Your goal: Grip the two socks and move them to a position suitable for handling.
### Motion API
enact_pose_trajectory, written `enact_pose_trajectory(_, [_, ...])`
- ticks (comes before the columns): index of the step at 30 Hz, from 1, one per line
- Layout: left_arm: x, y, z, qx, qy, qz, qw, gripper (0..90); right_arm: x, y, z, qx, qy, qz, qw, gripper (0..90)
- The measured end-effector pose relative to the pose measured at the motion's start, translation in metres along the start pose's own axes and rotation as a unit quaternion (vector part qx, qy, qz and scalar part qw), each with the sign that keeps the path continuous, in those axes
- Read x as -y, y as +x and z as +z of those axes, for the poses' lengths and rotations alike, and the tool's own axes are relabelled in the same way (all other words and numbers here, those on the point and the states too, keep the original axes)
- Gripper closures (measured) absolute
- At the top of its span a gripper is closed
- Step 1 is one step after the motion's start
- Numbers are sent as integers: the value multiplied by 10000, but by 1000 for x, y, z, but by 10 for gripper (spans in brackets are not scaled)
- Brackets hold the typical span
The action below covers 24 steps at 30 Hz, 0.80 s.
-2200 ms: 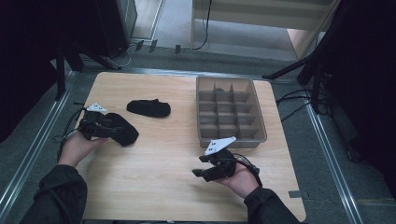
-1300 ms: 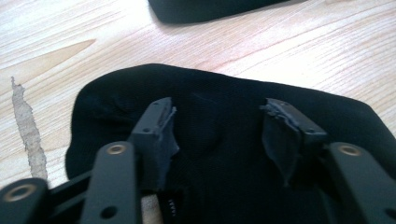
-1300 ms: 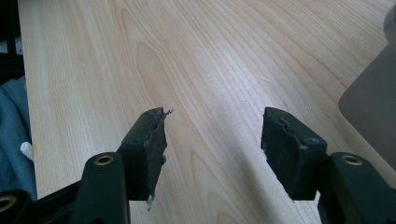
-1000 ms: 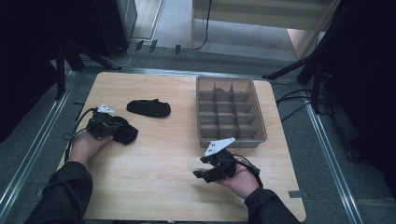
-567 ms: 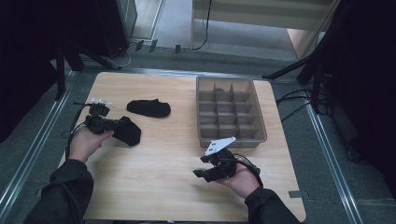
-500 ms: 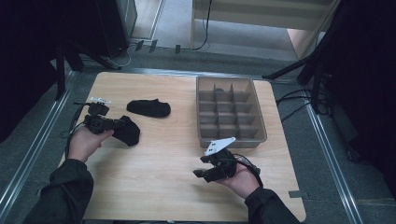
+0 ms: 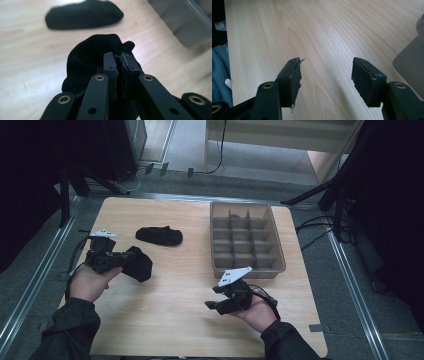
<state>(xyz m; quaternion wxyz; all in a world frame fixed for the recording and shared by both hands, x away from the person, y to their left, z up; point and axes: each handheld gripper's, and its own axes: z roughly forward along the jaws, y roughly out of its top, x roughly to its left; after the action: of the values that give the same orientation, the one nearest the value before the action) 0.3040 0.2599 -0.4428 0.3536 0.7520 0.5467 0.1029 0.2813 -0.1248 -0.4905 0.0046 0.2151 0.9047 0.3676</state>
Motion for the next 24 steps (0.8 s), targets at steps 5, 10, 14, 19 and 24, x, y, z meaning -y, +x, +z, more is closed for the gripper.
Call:
enact_pose_trajectory(5, [16,-15,3,-47,291,127,9995,830,-2,0,3,-16,22,-42,10000,404])
enact_pose_trajectory(10, [27,-29,4,29,424,146,9990,830,-5,2,5,-40,56,-106,9999,405])
enact_pose_trajectory(14, [34,-35,2,40,405,96,9991,826,-7,3,8,-76,59,-136,9999,405])
enact_pose_trajectory(19, [46,-38,4,-18,392,-30,9992,821,-10,4,11,-91,90,-210,9997,405])
enact_pose_trajectory(24, [54,-37,14,-77,652,-4,9978,815,-12,4,13,-108,121,-233,9996,405])
